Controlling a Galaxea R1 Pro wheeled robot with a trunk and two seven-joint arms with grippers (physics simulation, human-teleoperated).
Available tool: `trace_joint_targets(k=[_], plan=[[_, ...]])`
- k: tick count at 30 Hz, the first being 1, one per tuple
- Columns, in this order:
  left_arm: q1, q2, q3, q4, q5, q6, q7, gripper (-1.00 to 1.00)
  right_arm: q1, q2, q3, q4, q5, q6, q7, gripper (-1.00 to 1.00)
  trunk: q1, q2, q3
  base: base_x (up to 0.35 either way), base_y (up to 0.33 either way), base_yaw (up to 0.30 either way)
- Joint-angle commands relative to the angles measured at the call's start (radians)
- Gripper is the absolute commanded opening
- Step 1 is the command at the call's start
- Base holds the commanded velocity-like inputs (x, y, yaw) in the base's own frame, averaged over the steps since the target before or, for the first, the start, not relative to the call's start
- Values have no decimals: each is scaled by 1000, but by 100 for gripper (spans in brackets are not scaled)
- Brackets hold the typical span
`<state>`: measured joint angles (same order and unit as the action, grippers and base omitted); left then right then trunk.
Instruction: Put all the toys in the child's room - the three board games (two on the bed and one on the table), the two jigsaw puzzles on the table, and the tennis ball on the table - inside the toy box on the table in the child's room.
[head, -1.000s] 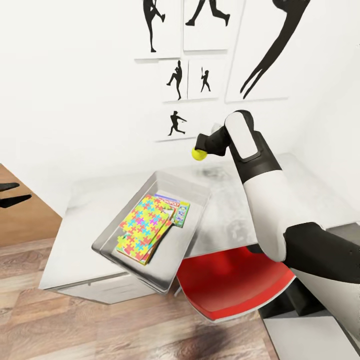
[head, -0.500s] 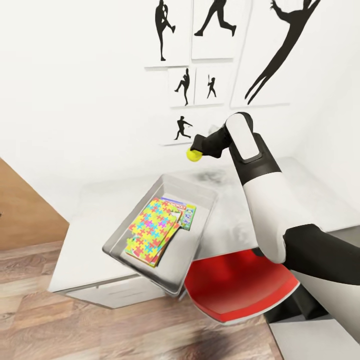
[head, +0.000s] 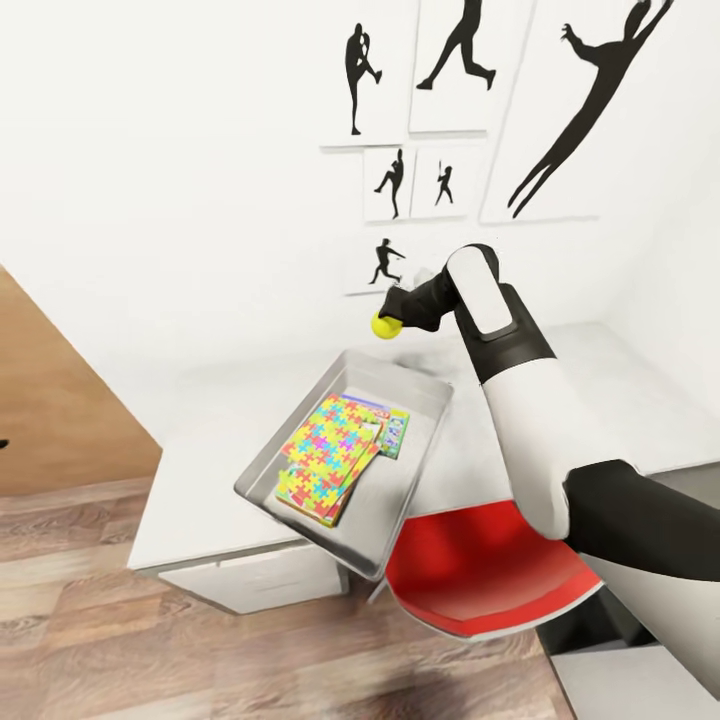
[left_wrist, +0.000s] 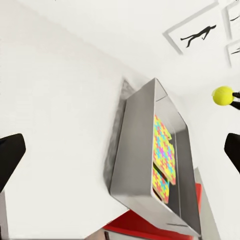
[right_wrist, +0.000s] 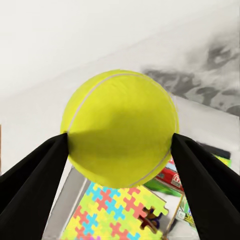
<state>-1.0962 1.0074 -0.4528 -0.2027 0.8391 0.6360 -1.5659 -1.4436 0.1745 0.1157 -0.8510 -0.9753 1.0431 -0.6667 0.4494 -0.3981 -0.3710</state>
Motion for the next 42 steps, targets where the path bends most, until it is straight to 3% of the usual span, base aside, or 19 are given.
trace_joint_targets(k=[1,7,13,23,38,42], plan=[[-2,-2,-9,1,5,10,-5,100,2,0,3,-1,-9,3,-10,-100,1,-2,0,-10,8,114],[-2,-23,-14,3,4,10,-5,100,20,0,30,2,-19,4,-10,-100,1,-2,7,12,2,114],[-2,-35,-25,3,3,10,-5,100,78,0,35,8,-19,4,-10,-100,1,-2,8,50,0,18],[-2,-52,-27,3,2,10,-5,100,86,0,35,86,-20,4,-8,-100,1,-2,8,-23,36,1],[-2,-53,-29,3,1,10,-5,100,85,0,33,99,-20,4,-8,-100,1,-2,8,-131,1,0],[-2,-53,-29,3,1,10,-5,100,85,0,34,154,-19,4,-9,-100,1,-2,8,-110,0,0]])
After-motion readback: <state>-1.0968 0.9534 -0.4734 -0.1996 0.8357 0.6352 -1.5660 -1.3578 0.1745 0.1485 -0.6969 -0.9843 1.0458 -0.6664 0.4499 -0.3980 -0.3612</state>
